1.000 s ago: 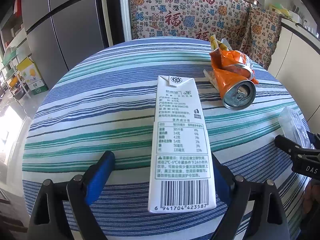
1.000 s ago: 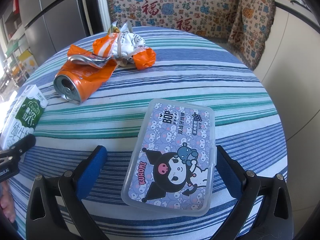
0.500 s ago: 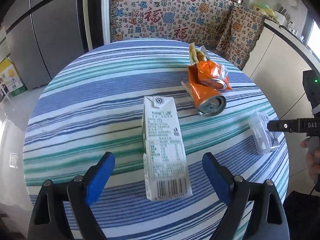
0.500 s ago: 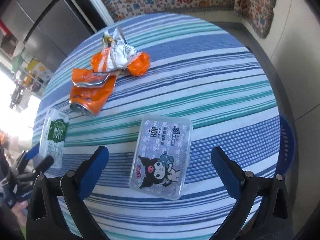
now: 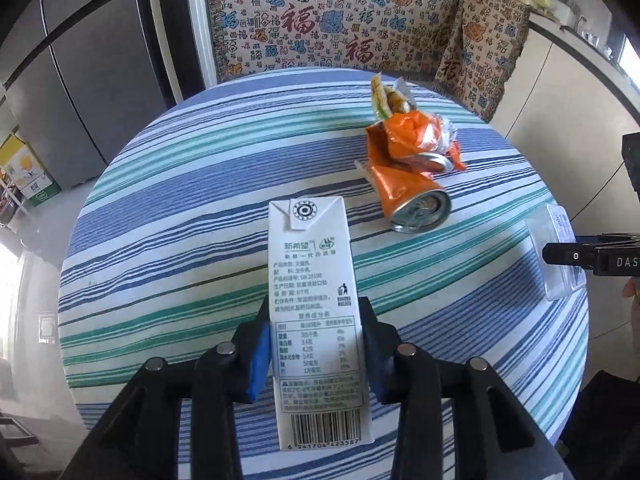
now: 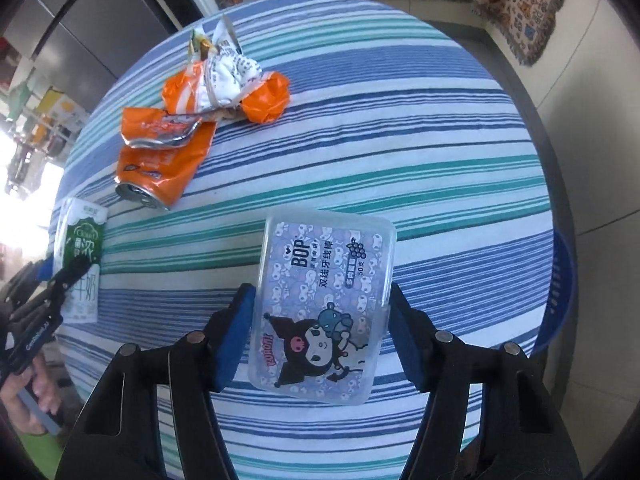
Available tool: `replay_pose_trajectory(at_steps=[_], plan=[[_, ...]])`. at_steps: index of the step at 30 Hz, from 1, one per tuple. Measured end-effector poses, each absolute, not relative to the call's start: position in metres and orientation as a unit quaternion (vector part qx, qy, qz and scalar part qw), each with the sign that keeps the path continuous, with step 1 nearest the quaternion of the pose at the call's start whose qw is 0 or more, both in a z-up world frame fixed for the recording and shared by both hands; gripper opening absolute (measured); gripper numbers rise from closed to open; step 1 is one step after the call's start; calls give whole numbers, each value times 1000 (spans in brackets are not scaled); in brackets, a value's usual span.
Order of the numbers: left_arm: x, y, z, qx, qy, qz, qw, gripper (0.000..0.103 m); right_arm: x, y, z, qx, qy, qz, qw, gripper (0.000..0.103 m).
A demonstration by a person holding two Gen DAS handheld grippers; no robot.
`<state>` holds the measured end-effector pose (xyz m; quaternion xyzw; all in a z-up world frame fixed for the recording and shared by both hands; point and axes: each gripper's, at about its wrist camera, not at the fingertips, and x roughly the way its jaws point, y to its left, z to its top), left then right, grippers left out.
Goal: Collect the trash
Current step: 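Carry the milk carton and clear box to the wastebasket and open both tools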
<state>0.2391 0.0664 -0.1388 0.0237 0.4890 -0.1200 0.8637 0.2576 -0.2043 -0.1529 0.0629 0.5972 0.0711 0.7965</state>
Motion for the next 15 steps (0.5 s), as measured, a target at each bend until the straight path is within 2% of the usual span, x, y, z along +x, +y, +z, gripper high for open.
replay_pose_trajectory(at_steps=[7,15], plan=[[205,-3,-93,7,444,-214,870,39,216,-259,-113,92,536,66,837,66],[206,-174,-79,19,428,-343,836,39,201,-383,-93,111,502,-15,857,66]])
